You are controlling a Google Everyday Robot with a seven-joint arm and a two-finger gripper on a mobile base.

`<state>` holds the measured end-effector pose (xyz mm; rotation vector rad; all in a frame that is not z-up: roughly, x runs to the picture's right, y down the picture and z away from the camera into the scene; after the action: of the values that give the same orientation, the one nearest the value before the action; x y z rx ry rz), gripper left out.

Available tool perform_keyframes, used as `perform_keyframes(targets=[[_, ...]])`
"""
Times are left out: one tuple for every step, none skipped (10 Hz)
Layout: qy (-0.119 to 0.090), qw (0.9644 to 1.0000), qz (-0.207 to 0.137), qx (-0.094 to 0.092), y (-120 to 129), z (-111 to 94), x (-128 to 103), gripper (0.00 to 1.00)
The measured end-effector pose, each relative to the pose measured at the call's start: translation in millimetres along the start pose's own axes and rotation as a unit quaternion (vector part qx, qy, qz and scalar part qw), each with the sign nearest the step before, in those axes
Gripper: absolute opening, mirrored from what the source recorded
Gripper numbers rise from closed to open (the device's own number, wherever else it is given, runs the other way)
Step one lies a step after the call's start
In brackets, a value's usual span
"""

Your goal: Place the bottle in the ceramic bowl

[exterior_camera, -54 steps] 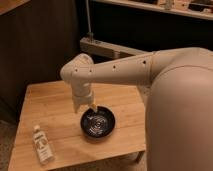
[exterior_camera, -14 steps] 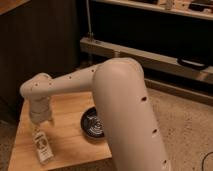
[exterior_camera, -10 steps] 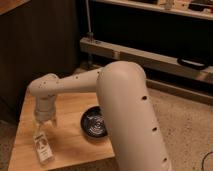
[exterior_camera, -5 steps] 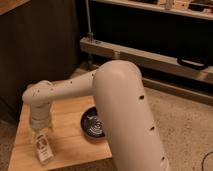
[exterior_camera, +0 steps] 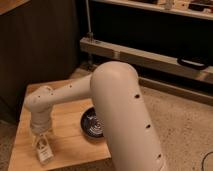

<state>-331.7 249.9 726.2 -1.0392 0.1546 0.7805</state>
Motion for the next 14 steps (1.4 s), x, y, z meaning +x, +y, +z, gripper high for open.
perform_keyframes(targets=[[-0.001, 1.0000, -0.001, -0.001, 1, 1, 0, 0.65], [-0.001, 1.0000, -0.001, 0.000, 1, 2, 0, 0.65], [-0.002, 1.0000, -0.001, 0.000, 1, 3, 0, 0.65], [-0.004, 1.0000, -0.001, 0.002, 1, 3, 0, 0.65], [-0.005, 1.0000, -0.001, 0.004, 2, 3, 1, 0.65], [-0.006, 1.0000, -0.002, 0.005, 2, 4, 1, 0.65], [-0.007, 1.0000, -0.003, 0.006, 3, 5, 2, 0.65], [-0.008, 0.9999, -0.003, 0.007, 3, 6, 2, 0.65], [-0.009, 0.9999, -0.004, 0.007, 4, 7, 3, 0.65], [-0.010, 0.9999, -0.004, 0.005, 4, 10, 3, 0.65], [-0.010, 0.9999, -0.004, 0.003, 3, 12, 4, 0.65], [-0.010, 0.9999, -0.004, 0.002, 2, 15, 4, 0.65], [-0.010, 0.9999, -0.005, 0.001, 3, 17, 4, 0.65], [-0.010, 0.9999, -0.005, 0.000, 2, 18, 4, 0.65]])
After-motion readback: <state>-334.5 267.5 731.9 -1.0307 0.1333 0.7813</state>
